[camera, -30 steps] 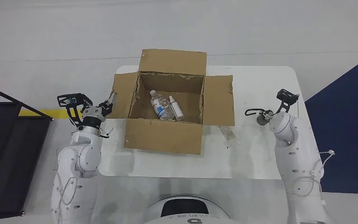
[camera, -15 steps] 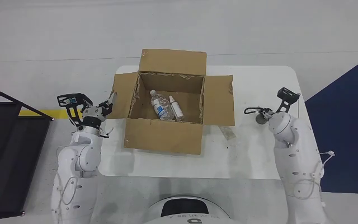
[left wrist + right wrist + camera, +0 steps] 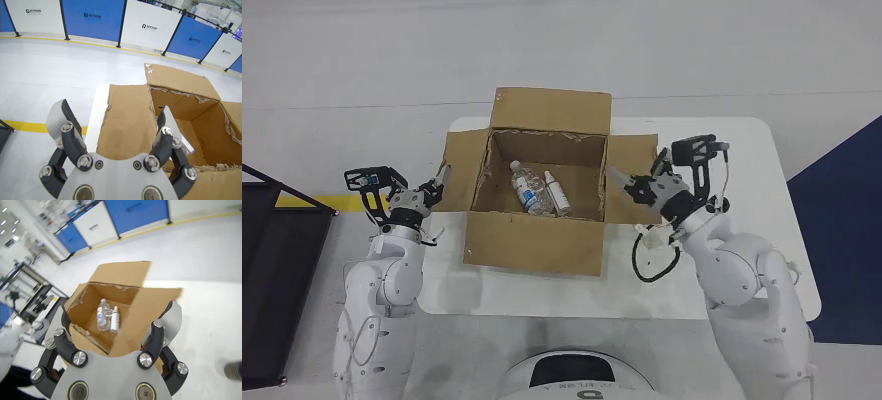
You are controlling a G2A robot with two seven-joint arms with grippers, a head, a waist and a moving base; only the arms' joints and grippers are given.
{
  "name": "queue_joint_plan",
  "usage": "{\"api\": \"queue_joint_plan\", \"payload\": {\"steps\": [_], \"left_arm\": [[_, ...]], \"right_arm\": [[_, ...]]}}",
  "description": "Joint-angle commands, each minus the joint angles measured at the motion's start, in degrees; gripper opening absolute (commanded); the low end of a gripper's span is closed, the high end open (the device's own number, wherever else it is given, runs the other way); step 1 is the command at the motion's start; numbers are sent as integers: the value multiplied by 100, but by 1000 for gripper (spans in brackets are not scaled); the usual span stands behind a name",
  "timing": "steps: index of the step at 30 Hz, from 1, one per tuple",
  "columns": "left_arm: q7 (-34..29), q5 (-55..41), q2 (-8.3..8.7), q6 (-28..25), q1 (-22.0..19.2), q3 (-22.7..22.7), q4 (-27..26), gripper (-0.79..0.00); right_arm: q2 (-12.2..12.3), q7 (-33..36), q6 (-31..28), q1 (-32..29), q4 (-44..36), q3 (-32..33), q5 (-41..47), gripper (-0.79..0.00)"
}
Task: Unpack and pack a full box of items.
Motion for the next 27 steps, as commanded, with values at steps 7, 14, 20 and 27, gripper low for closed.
{"api": "queue_joint_plan", "payload": {"steps": [7,14,20,27], "left_arm": [[0,0,0,0,0,0,0,0],[0,0,0,0,0,0,0,0],[0,0,0,0,0,0,0,0],[0,0,0,0,0,0,0,0]], "right_arm": [[-143,800,343,1384,664,-1367,-373,0],[-143,800,343,1384,664,-1367,-373,0],[-240,1682,359,2342,2185,-1715,310,0],[-624,2055,1385,3667,3807,-3039,-10,-342]]}}
